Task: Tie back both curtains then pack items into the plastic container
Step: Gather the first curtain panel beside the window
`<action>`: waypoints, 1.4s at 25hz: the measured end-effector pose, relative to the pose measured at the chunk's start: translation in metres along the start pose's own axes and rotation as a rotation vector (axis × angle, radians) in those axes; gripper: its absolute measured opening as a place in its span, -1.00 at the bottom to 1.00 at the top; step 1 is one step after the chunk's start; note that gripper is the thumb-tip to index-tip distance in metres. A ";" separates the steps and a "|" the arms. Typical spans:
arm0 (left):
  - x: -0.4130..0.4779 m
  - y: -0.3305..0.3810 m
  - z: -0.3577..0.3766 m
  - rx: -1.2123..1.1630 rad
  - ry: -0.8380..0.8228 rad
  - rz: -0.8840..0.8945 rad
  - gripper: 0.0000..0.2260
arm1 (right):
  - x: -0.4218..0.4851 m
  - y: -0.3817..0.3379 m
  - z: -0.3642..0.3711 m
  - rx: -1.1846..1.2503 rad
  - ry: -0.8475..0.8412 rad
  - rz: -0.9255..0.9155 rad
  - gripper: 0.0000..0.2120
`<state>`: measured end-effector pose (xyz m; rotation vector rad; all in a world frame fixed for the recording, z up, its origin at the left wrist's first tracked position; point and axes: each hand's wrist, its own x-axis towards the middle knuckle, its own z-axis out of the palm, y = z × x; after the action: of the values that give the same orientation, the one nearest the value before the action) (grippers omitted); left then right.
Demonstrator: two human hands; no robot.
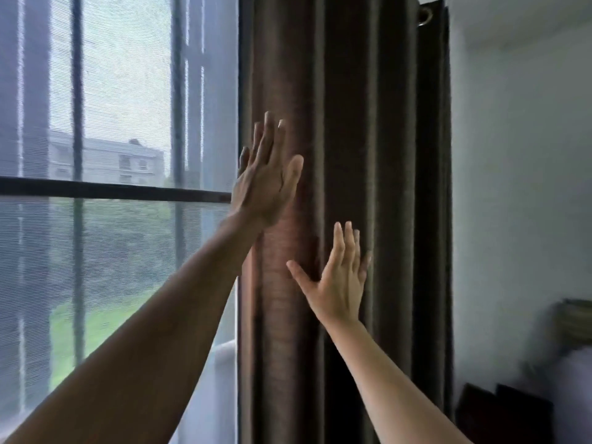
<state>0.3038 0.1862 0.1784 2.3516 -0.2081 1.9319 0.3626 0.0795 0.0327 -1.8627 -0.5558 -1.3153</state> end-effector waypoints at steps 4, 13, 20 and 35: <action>0.009 0.006 0.051 -0.008 -0.071 -0.137 -0.45 | 0.000 0.033 0.019 0.026 -0.107 0.006 0.04; 0.025 0.013 0.145 0.088 -0.210 -0.090 -0.25 | 0.039 0.107 0.062 0.052 -0.114 0.068 0.10; 0.062 0.024 0.237 -0.026 -0.175 -0.026 -0.17 | 0.078 0.171 0.093 0.047 -0.027 0.147 0.11; 0.112 0.107 0.477 -0.297 -0.237 0.125 -0.14 | 0.169 0.383 0.123 -0.307 0.169 0.312 0.16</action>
<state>0.7694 0.0007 0.1934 2.4037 -0.6264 1.5340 0.7730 -0.0690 0.0383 -1.9589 0.0305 -1.3830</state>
